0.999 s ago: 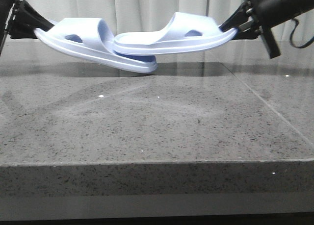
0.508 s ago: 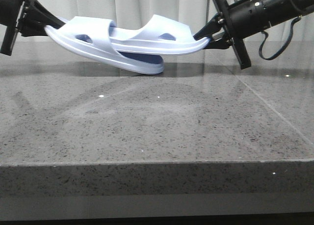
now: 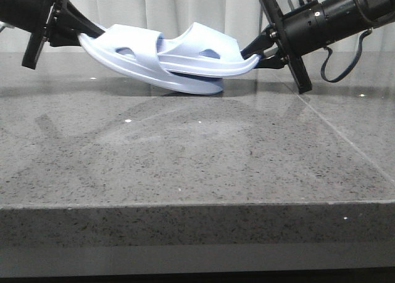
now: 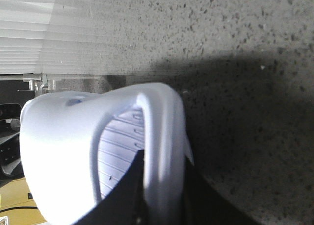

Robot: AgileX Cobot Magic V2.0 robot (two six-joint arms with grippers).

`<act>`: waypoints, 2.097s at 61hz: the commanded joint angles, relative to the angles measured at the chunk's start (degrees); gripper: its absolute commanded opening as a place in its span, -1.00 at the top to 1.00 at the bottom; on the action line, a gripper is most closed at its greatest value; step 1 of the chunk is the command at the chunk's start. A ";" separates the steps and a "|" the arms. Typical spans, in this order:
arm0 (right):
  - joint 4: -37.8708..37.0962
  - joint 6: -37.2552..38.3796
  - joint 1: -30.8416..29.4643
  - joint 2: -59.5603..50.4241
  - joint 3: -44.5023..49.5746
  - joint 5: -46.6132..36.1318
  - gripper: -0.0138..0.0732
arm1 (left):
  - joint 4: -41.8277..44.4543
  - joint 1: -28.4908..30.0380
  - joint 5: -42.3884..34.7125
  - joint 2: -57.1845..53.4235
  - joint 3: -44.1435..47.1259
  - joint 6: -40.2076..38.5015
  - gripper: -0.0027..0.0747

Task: Insert blue slippers together front up
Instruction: 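Push the right gripper's slipper toward the left gripper, nesting it on top, then open both grippers and raise them away from the stacked slippers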

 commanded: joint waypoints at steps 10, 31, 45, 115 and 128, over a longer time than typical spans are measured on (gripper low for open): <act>3.97 -1.13 1.58 -2.60 -1.42 6.77 0.95 | -6.49 -4.04 6.91 -3.70 -1.40 -0.42 0.98; 1.37 -1.13 0.91 -2.87 -1.42 7.75 0.52 | -1.42 -3.40 6.91 -3.70 -1.40 -0.42 0.97; 0.94 -1.13 -1.28 -2.87 -1.42 9.95 0.08 | 1.36 -0.09 9.06 -3.70 -1.40 -0.42 0.42; -25.42 -2.17 -10.93 -16.84 -7.19 10.65 0.31 | 17.31 9.62 10.39 -12.56 -2.75 -0.07 0.53; -31.38 -5.61 -9.80 -22.01 -7.13 10.18 0.93 | 18.63 9.62 10.14 -17.17 -2.53 2.20 0.98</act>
